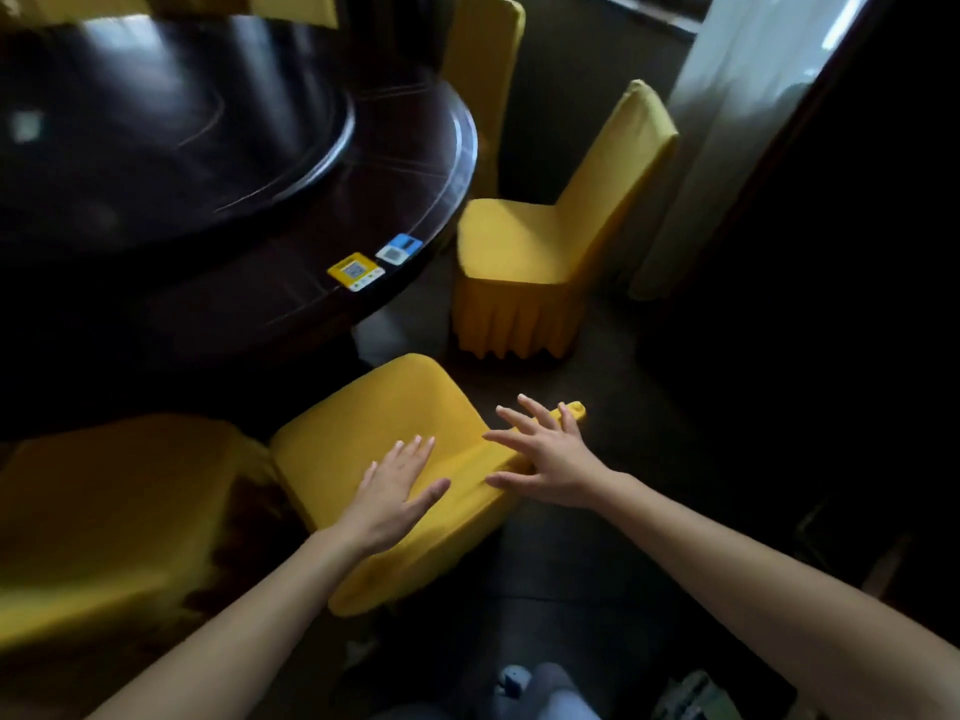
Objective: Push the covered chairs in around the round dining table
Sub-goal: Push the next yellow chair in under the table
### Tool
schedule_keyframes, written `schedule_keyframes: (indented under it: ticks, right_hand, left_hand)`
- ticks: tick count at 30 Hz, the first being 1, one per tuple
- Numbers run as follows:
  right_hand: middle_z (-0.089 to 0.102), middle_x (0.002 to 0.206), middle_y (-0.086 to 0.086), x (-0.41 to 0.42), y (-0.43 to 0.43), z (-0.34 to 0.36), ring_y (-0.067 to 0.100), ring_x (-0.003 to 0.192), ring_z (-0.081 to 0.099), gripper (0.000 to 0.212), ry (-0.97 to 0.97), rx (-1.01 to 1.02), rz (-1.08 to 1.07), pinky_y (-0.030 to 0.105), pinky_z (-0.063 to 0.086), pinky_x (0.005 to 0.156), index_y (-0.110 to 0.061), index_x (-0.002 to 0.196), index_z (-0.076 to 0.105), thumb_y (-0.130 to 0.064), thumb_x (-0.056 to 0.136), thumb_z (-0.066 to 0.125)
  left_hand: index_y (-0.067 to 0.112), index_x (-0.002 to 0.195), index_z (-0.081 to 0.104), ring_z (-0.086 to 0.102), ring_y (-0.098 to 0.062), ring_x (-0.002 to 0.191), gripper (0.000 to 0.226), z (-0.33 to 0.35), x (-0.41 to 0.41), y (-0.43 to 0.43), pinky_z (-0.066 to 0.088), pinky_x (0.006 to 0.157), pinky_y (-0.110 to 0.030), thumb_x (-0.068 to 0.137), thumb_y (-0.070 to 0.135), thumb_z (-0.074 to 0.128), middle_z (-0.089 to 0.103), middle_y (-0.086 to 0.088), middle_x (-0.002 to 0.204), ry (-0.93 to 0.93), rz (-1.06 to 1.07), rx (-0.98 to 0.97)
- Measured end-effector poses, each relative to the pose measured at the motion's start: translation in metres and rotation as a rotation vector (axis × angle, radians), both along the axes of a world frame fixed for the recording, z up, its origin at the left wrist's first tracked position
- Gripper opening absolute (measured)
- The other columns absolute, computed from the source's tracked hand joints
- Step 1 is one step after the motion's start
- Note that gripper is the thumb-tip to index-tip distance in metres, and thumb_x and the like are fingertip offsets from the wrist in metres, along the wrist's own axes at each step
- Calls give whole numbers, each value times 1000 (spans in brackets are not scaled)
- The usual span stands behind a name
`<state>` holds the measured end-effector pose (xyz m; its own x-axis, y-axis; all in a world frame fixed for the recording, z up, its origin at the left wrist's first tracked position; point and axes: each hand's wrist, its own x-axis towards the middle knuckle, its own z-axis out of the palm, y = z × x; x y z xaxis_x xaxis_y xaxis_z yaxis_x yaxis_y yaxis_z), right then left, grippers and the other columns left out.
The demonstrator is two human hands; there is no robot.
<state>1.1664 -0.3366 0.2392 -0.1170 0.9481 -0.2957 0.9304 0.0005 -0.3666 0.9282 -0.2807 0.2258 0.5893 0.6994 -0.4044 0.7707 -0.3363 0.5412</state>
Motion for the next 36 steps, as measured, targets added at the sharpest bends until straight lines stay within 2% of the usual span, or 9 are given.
schedule_keyframes:
  ticks: [3,6,9,11,13,19,23,30,36]
  right_hand:
    - [20,158,-11,4,8,1,15,147,-9,69,5,-37,143,57,-17,110,-43,135,47,-78,76,43]
    - [33,152,-13,4,12,0,15,148,2,72,-70,-16,249,59,-12,113,-43,128,53,-83,71,35]
    - [55,133,-17,5,11,-5,11,140,28,67,-114,85,324,55,-2,114,-39,120,60,-82,76,32]
    - [63,119,-18,9,12,-11,7,130,43,64,-112,177,379,51,5,115,-38,115,63,-81,78,33]
    - [66,113,-17,13,14,-15,6,124,49,65,-97,220,421,49,9,116,-37,112,65,-83,78,34]
    - [68,112,-13,21,24,-20,10,122,52,70,-75,283,483,52,19,115,-38,108,67,-88,73,33]
    - [68,109,-13,22,38,-22,9,119,54,69,-92,295,485,50,18,115,-38,105,68,-87,73,33]
    - [67,107,-10,10,87,-15,14,120,52,74,-126,267,472,51,15,116,-33,105,68,-86,72,28]
    - [66,111,-10,-1,136,-13,16,123,48,81,-177,269,471,50,18,114,-35,105,67,-89,70,19]
  left_hand:
    - [30,150,12,16,-14,145,101,4,-7,-22,12,117,-33,67,87,12,15,3,159,-38,73,-143]
    - [32,147,28,33,-16,137,105,1,-17,-38,26,111,-31,62,92,15,32,2,153,5,153,-193]
    - [39,137,42,52,-13,119,107,-5,-20,-59,46,97,-33,53,98,13,51,10,139,97,196,1]
    - [38,135,45,57,-10,112,106,-5,-17,-69,51,91,-30,54,98,12,55,12,133,106,194,161]
    - [34,132,50,61,-10,108,106,-6,-15,-68,53,87,-29,57,96,10,60,10,129,81,189,233]
    - [30,134,49,63,-13,106,112,-5,-16,-59,53,85,-28,59,94,-2,61,5,128,44,113,281]
    - [27,134,51,62,-14,108,111,-5,-15,-46,52,86,-30,61,93,0,60,5,129,32,113,291]
    - [33,123,58,62,-10,80,102,-6,-21,5,54,67,-26,60,96,8,68,6,102,20,214,274]
    - [34,114,64,63,-10,80,102,-2,-27,52,54,68,-27,54,97,13,69,7,96,31,312,274]
